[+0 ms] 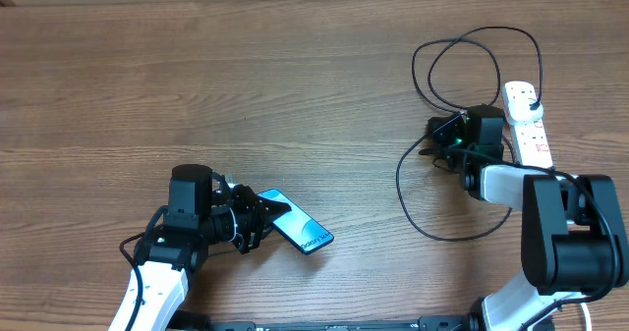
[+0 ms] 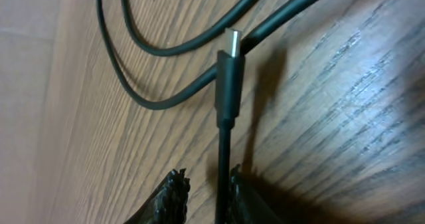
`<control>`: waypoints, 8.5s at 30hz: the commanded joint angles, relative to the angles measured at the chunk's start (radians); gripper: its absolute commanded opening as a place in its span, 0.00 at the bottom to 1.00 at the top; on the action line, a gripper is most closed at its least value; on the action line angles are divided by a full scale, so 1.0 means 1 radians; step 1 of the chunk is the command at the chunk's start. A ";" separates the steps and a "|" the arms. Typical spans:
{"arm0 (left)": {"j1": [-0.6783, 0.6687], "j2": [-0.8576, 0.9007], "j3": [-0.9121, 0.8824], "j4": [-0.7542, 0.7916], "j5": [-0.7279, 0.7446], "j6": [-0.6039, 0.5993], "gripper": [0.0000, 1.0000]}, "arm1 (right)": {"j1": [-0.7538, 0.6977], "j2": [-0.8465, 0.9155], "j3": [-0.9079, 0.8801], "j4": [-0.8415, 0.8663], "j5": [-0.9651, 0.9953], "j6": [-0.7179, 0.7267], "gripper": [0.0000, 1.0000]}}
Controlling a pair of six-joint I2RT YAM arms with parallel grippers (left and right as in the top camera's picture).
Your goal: Plug charger to phone and switch on socket
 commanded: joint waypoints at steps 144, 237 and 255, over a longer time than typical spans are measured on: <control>0.005 0.431 0.013 1.403 0.544 -0.285 0.04 | 0.631 -0.870 -0.030 -0.903 -0.937 -0.436 0.04; 0.005 0.432 0.013 1.392 0.556 -0.012 0.04 | 0.816 -0.871 0.029 -0.878 -0.359 -0.504 0.20; 0.004 0.432 0.012 1.394 0.668 0.012 0.04 | 0.816 -0.871 0.029 -0.732 -0.331 -0.485 0.04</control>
